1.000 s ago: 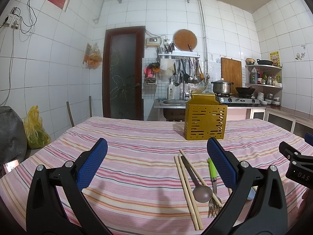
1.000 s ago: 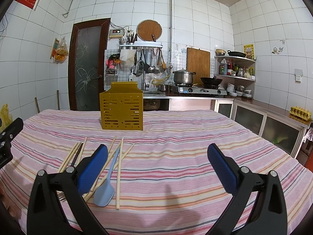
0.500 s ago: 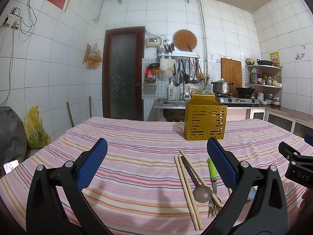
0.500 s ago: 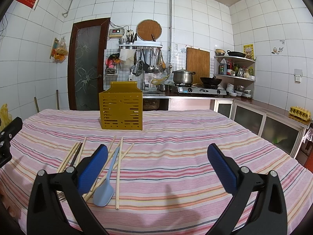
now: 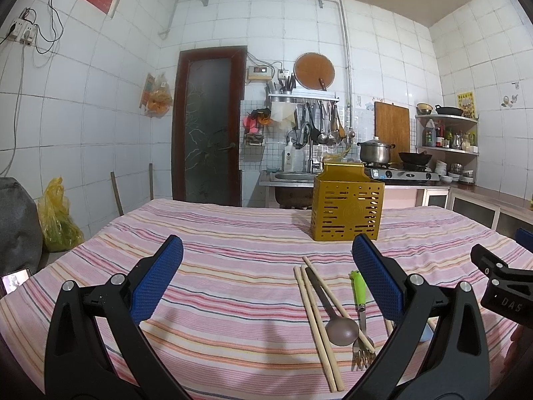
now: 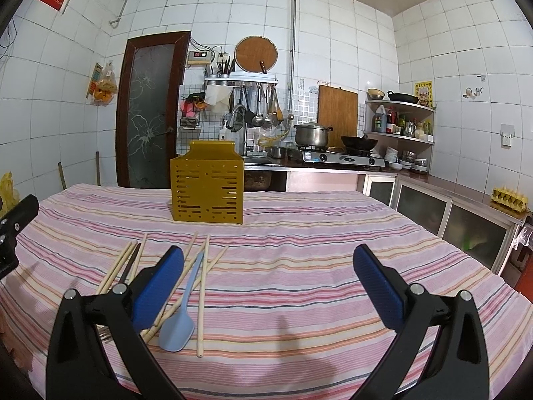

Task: Organize utensils

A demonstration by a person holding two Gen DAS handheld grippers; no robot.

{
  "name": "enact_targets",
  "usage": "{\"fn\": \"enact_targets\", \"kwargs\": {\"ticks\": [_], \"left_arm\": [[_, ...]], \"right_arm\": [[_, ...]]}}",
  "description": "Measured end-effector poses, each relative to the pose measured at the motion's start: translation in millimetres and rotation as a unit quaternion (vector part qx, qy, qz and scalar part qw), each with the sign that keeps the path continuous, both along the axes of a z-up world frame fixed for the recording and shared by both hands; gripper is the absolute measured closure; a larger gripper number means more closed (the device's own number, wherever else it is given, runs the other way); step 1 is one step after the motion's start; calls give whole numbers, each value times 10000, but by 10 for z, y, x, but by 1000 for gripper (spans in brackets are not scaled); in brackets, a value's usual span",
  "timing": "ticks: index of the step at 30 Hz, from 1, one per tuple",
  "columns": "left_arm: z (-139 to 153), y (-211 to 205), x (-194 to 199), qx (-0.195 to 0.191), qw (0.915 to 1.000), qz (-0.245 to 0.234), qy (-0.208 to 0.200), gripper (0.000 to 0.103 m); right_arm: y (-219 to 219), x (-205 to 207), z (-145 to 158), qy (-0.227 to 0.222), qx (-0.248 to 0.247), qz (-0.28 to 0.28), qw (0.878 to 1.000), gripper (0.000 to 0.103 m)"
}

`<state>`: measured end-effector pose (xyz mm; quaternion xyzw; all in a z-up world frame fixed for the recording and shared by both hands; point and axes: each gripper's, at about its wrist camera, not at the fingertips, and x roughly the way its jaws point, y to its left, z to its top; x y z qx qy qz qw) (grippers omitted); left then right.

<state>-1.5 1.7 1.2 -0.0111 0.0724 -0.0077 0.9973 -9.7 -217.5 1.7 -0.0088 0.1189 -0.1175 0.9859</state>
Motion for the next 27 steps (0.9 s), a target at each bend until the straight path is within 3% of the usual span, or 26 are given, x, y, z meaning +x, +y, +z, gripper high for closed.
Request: {"fn": "enact_targets", "kwargs": {"ticks": [18,27], "left_arm": [[-3,40,0,-5,10000,-45,-37,5],[8,18,4,141,9996,245,-20,5]], "right_arm": [[75,36,-5,75,-38,30,10000,4],[48,37,4,66,93,66,9999,4]]}}
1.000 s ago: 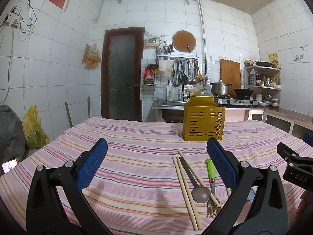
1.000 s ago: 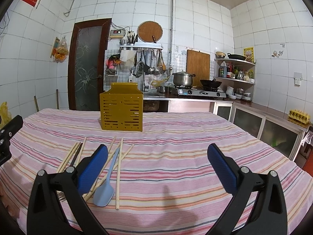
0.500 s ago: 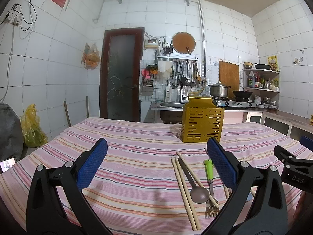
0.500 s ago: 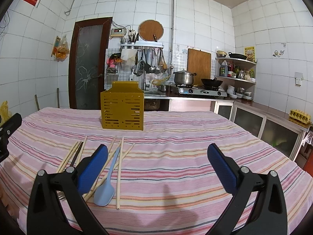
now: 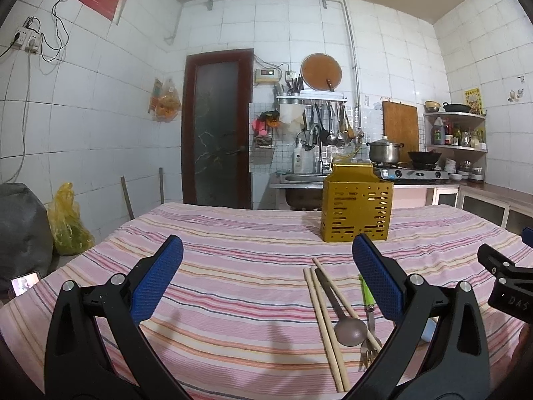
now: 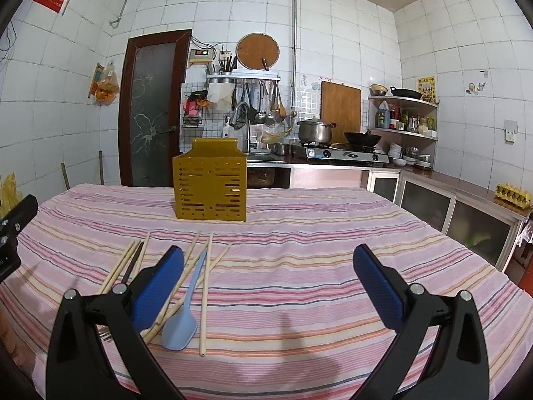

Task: Organize utensils

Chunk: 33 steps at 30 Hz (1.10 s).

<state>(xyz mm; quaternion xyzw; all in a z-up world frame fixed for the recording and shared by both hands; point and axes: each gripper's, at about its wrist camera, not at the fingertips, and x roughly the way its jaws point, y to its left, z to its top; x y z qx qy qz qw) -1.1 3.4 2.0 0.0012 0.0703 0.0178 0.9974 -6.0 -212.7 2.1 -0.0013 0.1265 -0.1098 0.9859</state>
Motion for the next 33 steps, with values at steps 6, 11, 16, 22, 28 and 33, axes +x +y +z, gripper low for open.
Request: {"fn": "enact_targets", "kwargs": {"ticks": [6,11,16,22,28,33], "left_arm": [[-6,7,26,-8,10000,5,75,5],[-16,-24,46,53,9999,-15,136,5],[-27,-40,70,96,9997,-12,214,5],[-21,-73,111,146,9992,-173,337,5],[-4,-149,335,267,9952,-477,815,5],[51,-160,660,392,9912,-443,1185,5]], "right_arm": [[-29,19,-20,43,39,11,10000,4],[-27,18,-22,45,53,11,10000,4],[-33,22,-25,46,61,40,10000,4],[-47,98,-45,253,123,150,9995,4],[-120,331,-28,684,405,281,9964,4],[-119,592,127,795,319,352,9957,4]]}}
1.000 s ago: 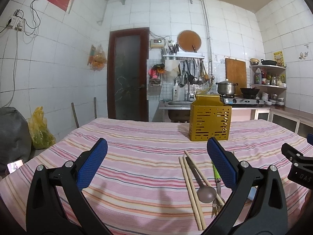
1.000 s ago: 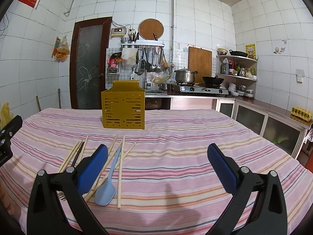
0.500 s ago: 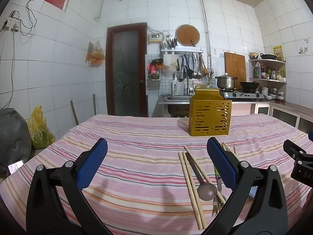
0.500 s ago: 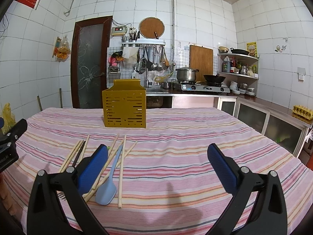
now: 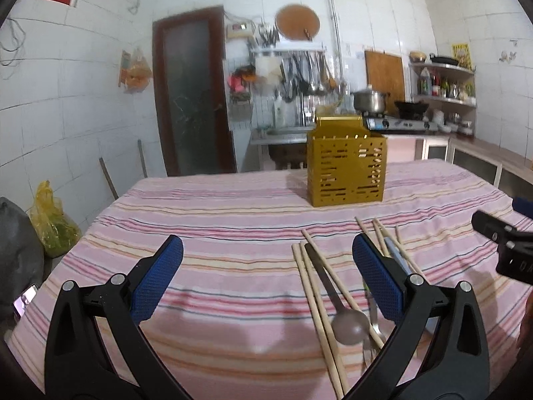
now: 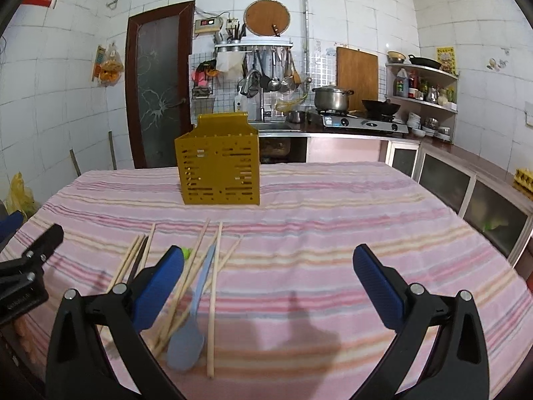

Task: Organize utensils
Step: 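Close the left tool on a wooden chopstick while the right tool grasps another chopstick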

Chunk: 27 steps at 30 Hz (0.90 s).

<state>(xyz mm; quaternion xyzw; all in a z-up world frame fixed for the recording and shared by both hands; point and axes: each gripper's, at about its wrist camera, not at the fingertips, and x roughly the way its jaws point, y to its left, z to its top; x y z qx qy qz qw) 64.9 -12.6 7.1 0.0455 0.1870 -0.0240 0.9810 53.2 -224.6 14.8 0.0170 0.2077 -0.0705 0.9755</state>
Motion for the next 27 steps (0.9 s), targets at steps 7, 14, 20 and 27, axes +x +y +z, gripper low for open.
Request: {"fn": "enact_targets", "kwargs": {"ticks": [7,14,20,27], "left_arm": [[72,39,553,-263,9975,15,653,5],[-197,27,1009,-234,9897,125,1408,5],[-585,-13,1251,-154,9788,158,2035,5],[-759,88,1401,-372,9672,257,2500,5]], "right_arm": [[44,654,39,654,-171,134,9976,4],[-34,1215,-265,1319,-47,-101,9912,4],[-56,1367,-504,1636,-43,-202,9863,4],[-57,1317,-488,1539,26,-151,9880,4]]}}
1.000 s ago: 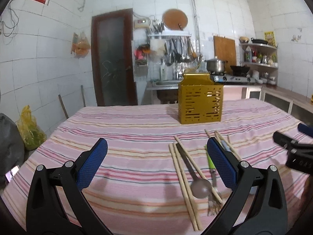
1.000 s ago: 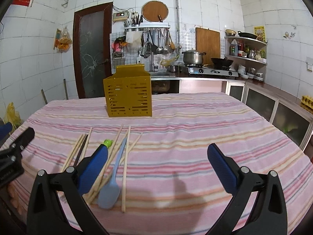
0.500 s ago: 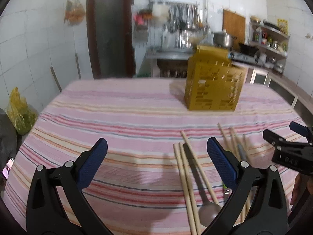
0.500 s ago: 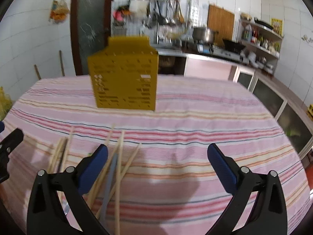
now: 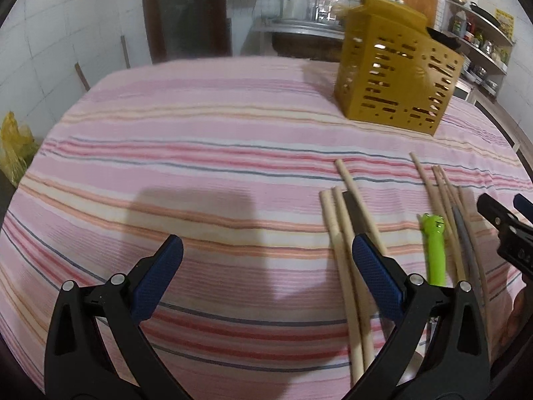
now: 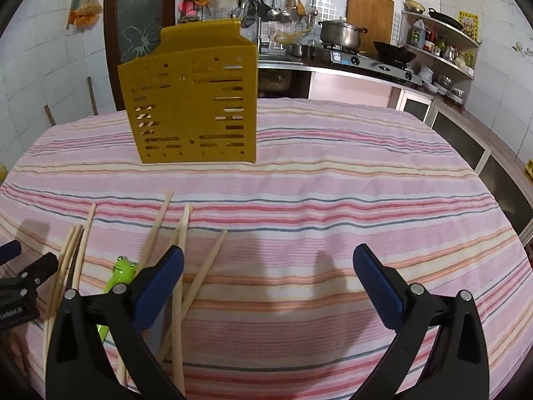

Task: Organize utensils
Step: 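Close the left tool on a wooden chopstick while the right tool grasps another chopstick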

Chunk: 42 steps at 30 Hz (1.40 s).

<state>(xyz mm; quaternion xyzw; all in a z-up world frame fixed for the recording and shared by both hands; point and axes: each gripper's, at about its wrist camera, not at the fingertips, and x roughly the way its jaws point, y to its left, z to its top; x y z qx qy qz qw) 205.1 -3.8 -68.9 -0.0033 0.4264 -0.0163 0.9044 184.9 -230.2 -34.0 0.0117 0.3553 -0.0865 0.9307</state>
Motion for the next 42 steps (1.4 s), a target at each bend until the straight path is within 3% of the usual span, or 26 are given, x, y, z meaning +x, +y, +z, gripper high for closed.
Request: {"fn": "enact_targets", "kwargs": {"ticks": [15,17,26,33,42], "left_arm": [[-63,-81,70,315,9992,-131,229,6],[-60,-107,74,351,9990,-172,234,9],[-11,-193,54,352,9986,-299,252,30],[12,-277,73,285,9983,-337,368,49],[31,-343,201,99,9975,-292,640,78]], "right_arm": [[192,145,-78,315,-355,274,9985,5],[207,163,-77,315,-362,317,9983,11],[282,213,-68,356,-312,570,9973,47],[351,283,-109,500,-298,770,9953,68],[419,492,-121,846,-260,743,9933,77]]}}
